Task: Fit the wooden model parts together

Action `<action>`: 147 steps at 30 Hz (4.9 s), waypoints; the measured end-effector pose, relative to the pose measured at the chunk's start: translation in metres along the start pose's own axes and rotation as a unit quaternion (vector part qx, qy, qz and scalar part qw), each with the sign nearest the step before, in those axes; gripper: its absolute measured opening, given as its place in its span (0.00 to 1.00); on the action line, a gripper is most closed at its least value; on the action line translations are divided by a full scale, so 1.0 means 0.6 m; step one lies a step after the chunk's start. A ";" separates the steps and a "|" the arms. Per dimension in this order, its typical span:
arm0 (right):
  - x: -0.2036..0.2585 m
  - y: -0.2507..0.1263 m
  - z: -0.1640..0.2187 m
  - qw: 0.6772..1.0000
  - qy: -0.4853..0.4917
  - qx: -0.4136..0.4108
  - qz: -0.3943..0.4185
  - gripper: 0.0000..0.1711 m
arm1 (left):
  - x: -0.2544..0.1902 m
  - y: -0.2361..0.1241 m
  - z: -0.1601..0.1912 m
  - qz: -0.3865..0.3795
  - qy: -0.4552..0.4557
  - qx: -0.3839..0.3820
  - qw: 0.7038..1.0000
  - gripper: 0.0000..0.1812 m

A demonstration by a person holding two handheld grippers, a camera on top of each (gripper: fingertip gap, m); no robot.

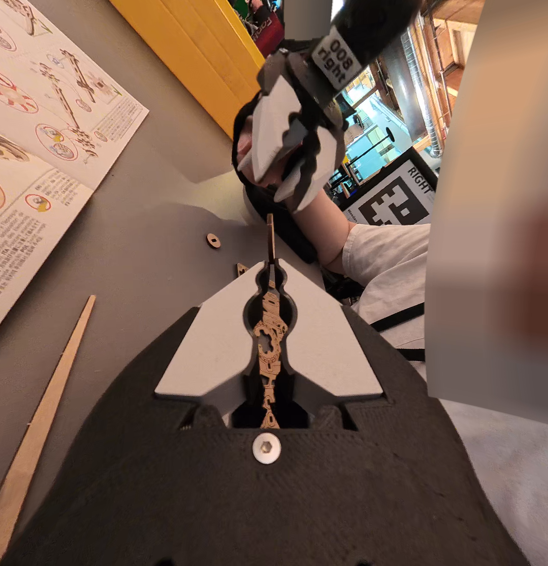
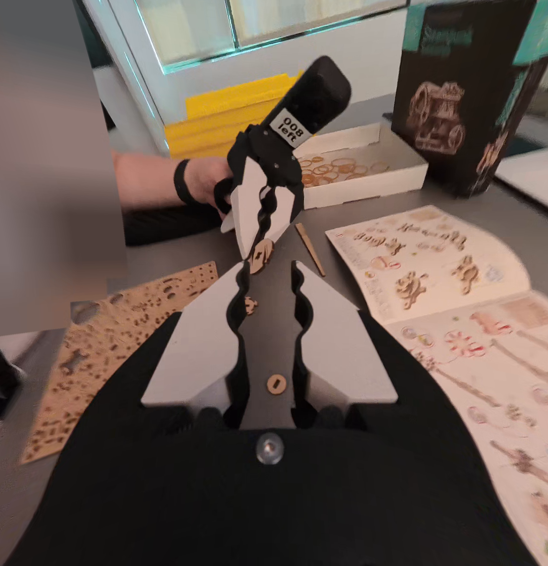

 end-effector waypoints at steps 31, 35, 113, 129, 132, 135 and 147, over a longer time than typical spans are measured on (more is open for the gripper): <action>-0.002 0.037 0.023 0.979 0.185 -0.004 -0.090 0.08 | -0.004 0.016 0.020 -0.004 0.035 0.057 0.998 0.00; 0.000 0.037 0.025 0.978 0.186 0.003 -0.096 0.02 | -0.005 0.016 0.020 -0.003 0.037 0.059 0.998 0.00; -0.021 0.038 0.044 0.947 0.308 -0.012 -0.087 0.01 | 0.010 0.018 0.018 -0.067 0.083 0.045 0.993 0.02; -0.042 0.032 0.079 0.928 0.369 0.027 -0.041 0.01 | 0.029 -0.008 0.000 -0.125 0.101 0.003 0.987 0.11; -0.043 0.032 0.086 0.923 0.380 0.036 -0.037 0.01 | 0.027 0.004 0.013 -0.144 0.148 0.048 0.977 0.14; -0.044 0.032 0.089 0.920 0.387 0.039 -0.038 0.01 | 0.023 0.016 0.024 -0.162 0.190 0.076 0.965 0.15; -0.040 0.037 0.092 0.922 0.382 0.053 -0.041 0.01 | 0.026 0.021 0.030 -0.178 0.206 0.095 0.958 0.16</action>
Point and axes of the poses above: each gripper's, where its closed fingertips meet, y out along the fingers, z out of its underside, x = y × z across the jaws, the point moved 7 cm from there along -y, back along the fingers, and after that the axes turned 7 degrees about -z, right-handed, at the moved point
